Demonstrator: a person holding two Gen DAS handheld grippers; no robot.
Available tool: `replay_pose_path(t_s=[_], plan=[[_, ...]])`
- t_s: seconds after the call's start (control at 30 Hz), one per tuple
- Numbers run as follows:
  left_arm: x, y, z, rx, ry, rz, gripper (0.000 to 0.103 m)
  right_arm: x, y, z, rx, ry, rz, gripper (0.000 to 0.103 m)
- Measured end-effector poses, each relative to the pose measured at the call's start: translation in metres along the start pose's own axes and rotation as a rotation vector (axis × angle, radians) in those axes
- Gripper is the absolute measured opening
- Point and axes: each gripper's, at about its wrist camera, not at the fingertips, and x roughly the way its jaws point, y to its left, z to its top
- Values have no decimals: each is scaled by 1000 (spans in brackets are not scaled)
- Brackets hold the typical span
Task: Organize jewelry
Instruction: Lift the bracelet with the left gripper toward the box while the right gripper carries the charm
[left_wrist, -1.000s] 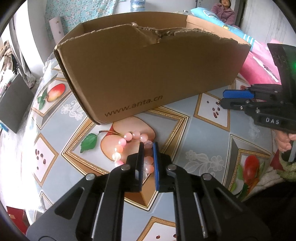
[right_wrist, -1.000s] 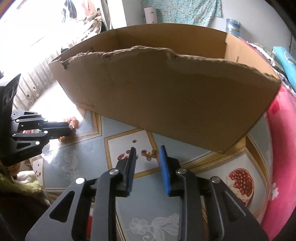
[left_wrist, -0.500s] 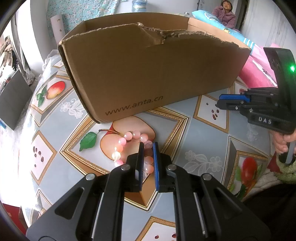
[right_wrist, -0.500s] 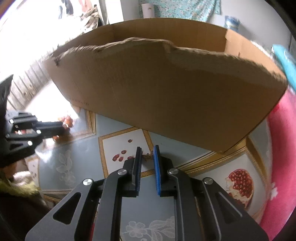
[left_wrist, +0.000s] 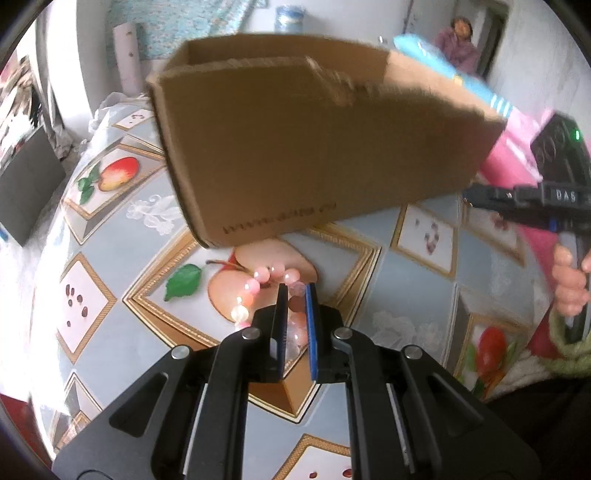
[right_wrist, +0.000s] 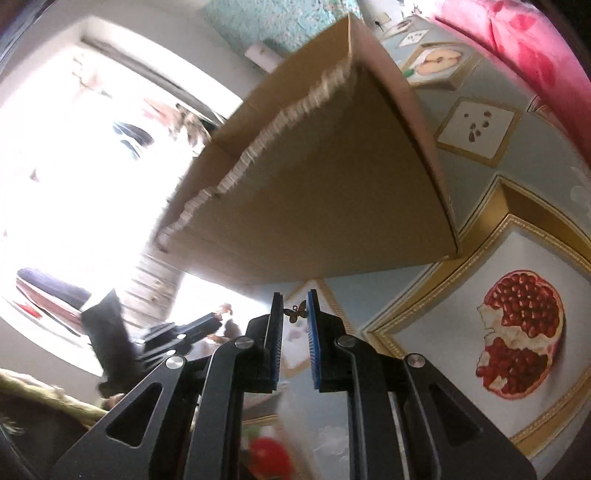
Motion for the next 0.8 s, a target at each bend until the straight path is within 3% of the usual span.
replay_pose_path(t_s=[0.2, 0.43, 0.8], plan=[[-31, 21, 7, -131, -85, -182, 8, -23, 30, 2, -66, -39, 63, 13], [-71, 29, 18, -210, -179, -360, 8, -38, 55, 14, -117, -91, 145, 13], [-102, 2, 49, -156, -271, -542, 8, -50, 67, 41, -156, -167, 161, 13]])
